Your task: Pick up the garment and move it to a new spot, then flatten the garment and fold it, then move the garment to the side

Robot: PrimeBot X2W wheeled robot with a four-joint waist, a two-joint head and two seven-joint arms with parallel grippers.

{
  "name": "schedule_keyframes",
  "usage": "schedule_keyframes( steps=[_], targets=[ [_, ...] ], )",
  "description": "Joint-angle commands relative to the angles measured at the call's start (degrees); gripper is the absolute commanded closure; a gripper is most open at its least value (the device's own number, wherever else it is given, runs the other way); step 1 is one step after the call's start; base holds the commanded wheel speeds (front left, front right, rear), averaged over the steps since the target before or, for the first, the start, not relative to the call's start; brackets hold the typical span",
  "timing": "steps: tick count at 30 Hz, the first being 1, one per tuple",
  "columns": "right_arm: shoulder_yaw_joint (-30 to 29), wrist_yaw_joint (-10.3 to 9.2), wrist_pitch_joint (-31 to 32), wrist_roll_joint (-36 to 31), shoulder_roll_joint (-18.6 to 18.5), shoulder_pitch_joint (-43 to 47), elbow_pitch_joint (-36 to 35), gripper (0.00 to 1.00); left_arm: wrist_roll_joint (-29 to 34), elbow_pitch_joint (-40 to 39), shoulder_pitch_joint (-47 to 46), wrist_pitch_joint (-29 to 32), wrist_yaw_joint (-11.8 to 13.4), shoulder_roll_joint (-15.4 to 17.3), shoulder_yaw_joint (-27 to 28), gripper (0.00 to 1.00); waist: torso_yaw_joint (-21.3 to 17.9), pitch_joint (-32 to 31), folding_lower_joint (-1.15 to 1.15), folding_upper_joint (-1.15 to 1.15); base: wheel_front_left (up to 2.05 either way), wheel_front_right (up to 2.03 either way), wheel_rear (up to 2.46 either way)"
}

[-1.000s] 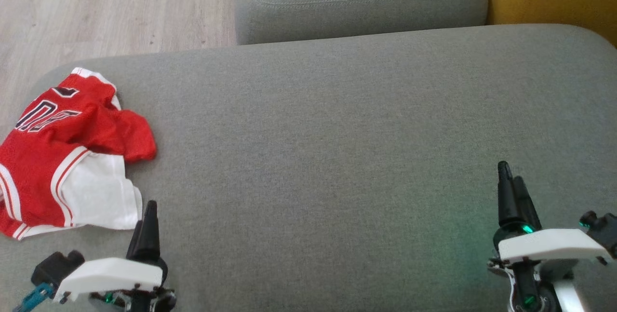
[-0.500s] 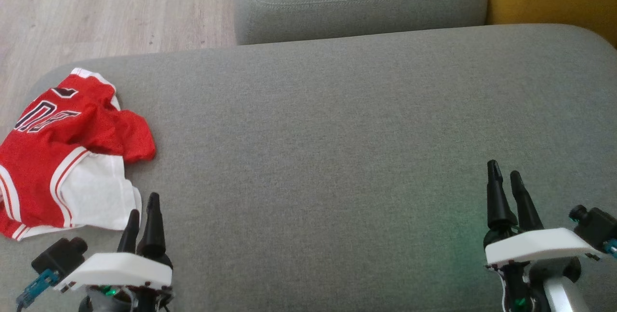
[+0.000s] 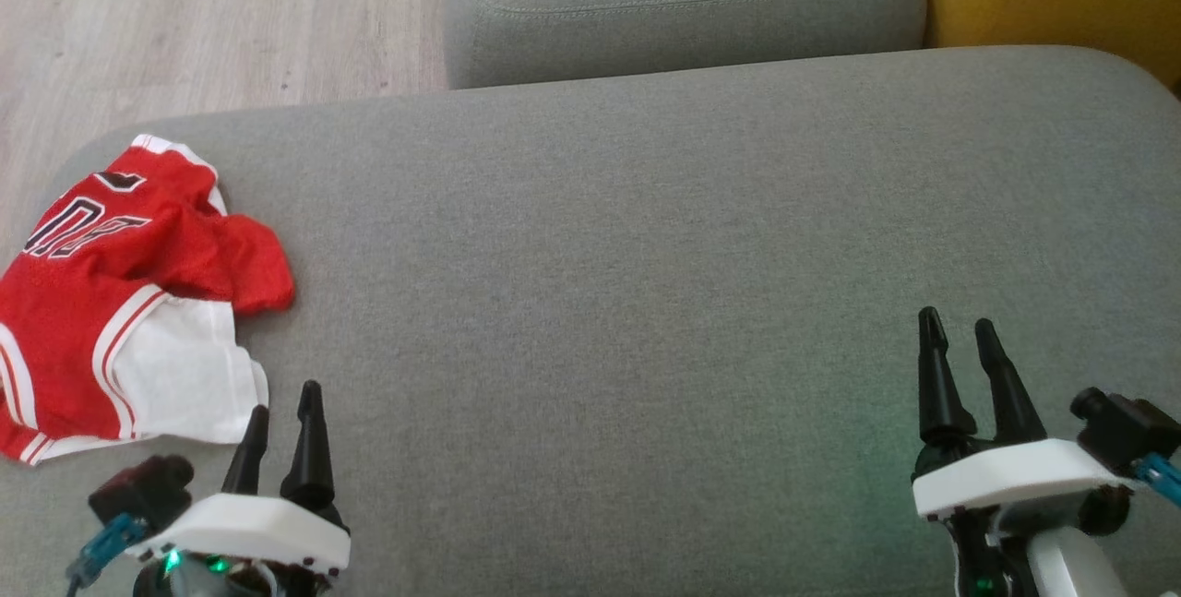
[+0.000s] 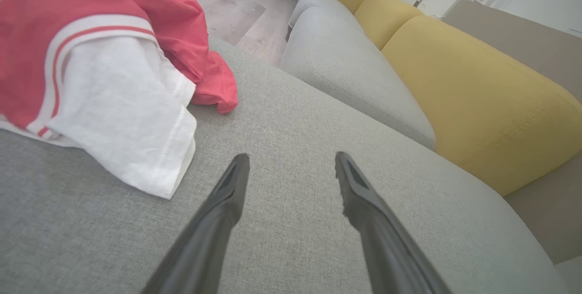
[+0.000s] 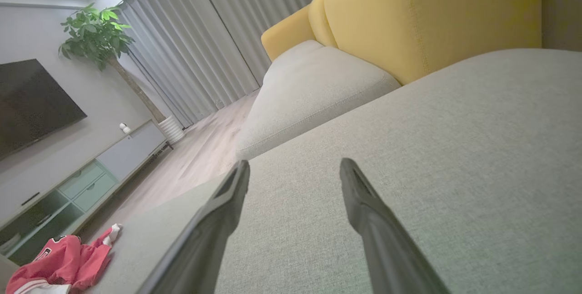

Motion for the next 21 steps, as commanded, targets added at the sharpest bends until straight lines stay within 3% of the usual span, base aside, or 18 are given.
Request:
schedule_keyframes(
  steps=[1, 21],
  targets=[
    [1.18, 0.31, -1.08, -2.40, -0.97, -1.20, -2.16, 0.00, 2.29, -1.94, -1.40, -1.01, 0.30, 1.27, 0.72, 0.00, 0.01, 0.00, 0.00, 0.00, 0.00, 0.00, 0.00],
    [-0.18, 0.38, -4.63, -18.63, -0.37, -0.85, -1.00, 0.00, 17.69, -2.94, -0.13, -4.53, 2.24, 2.62, -1.45, 0.00, -0.10, -0.05, 0.00, 0.00, 0.00, 0.00, 0.00]
  ],
)
